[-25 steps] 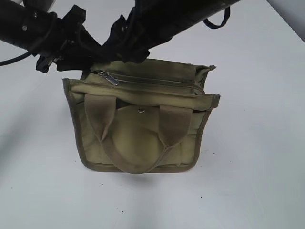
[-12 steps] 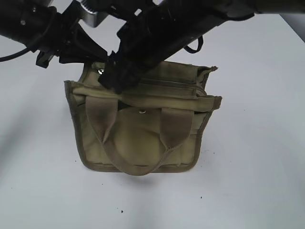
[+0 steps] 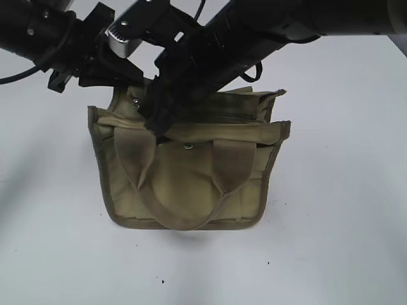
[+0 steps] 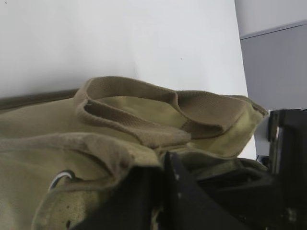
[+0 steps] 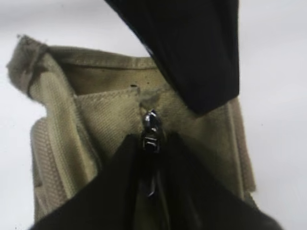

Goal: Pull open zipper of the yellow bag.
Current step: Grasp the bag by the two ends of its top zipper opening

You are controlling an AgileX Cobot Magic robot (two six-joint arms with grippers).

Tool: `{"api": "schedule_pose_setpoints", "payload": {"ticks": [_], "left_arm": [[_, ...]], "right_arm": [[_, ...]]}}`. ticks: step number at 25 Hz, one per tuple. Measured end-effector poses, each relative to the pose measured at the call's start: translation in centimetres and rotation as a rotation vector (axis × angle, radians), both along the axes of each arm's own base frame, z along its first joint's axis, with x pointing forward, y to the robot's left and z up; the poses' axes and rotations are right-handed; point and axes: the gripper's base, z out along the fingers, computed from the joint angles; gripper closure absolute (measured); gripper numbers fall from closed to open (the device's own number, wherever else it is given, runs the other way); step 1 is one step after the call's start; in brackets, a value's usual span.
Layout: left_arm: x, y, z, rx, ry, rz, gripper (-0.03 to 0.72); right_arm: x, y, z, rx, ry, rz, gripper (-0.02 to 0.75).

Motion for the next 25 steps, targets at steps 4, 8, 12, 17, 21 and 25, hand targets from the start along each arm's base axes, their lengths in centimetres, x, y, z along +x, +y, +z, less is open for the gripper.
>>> {"api": "schedule_pose_setpoints", "payload": {"ticks": [4, 8, 12, 17, 21, 25], "left_arm": [[-0.1, 0.0, 0.0, -0.002, 0.003, -0.005, 0.659], [-0.1, -0.1, 0.0, -0.002, 0.009, -0.013, 0.66], [-0.2, -0.1, 0.0, -0.009, 0.016, -0.02, 0.66], [-0.1, -0.2, 0.1, -0.023, 0.014, -0.007, 0.66], [-0.1, -0.2, 0.1, -0.026, 0.014, -0.005, 0.66], [-0.1, -0.2, 0.2, -0.026, 0.013, -0.004, 0.66]], "right_arm": [[-0.2, 0.0, -0.2, -0.014, 0.028, 0.015, 0.731], [-0.4, -0.1, -0.3, -0.037, 0.042, 0.034, 0.736], [-0.7, -0.9, 0.4, -0.086, 0.056, 0.02, 0.736], [-1.1, -3.9, 2.1, -0.173, 0.138, -0.078, 0.736], [-1.2, -7.8, 3.5, -0.228, 0.273, -0.199, 0.736], [-0.9, -11.0, 3.8, -0.252, 0.4, -0.319, 0.736]]}}
